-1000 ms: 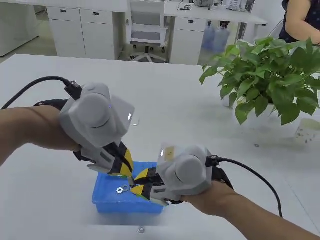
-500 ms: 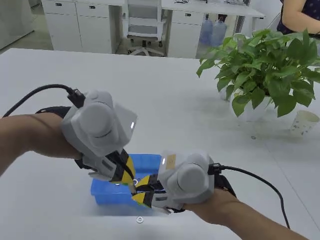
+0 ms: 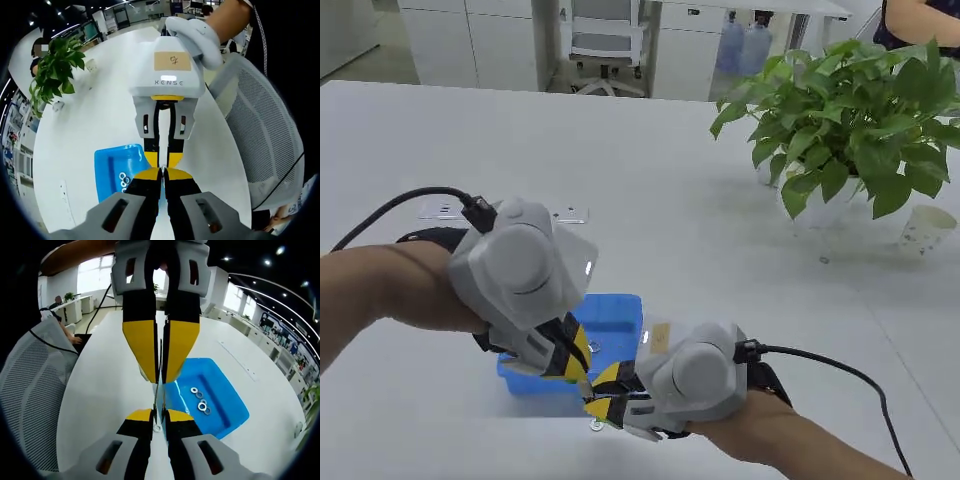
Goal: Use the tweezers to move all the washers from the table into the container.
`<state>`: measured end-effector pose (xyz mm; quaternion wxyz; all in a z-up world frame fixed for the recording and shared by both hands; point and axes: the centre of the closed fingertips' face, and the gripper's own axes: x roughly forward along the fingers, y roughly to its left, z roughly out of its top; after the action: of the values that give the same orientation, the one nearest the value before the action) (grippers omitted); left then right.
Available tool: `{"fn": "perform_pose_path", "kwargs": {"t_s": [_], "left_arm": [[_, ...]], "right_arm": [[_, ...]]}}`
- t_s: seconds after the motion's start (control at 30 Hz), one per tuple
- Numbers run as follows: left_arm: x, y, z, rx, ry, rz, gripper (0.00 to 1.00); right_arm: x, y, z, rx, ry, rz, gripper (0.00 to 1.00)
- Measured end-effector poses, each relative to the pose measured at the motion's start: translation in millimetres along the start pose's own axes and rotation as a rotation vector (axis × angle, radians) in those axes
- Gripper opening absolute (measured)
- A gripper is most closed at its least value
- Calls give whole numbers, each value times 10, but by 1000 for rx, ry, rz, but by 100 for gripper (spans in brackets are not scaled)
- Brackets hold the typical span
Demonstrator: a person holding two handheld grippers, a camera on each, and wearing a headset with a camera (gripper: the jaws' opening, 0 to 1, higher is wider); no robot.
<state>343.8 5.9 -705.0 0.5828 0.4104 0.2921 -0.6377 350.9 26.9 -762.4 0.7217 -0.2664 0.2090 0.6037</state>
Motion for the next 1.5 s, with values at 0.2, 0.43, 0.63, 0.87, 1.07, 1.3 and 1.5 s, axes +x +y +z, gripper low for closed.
{"fn": "perform_pose_path", "kwargs": {"t_s": [0.2,0.43,0.63,0.87,1.07,1.3,1.5], "left_arm": [[96,-35,-11,-2,-2,-15,6],[169,-51,-40,-5,2,-27,6],[218,-60,-69,-8,5,-36,6],[224,-39,-57,-19,-6,-33,6],[231,-20,-51,-27,-13,-31,6],[225,-24,-64,-29,-12,-33,6],[213,-39,-88,-24,0,-34,6]], "right_arm": [[33,43,-88,17,10,8,11],[68,64,-144,37,13,15,11],[106,78,-186,47,18,21,12],[136,73,-204,56,17,24,12],[138,67,-211,62,20,22,12],[142,70,-207,66,21,23,10],[150,85,-201,58,27,29,10]]}}
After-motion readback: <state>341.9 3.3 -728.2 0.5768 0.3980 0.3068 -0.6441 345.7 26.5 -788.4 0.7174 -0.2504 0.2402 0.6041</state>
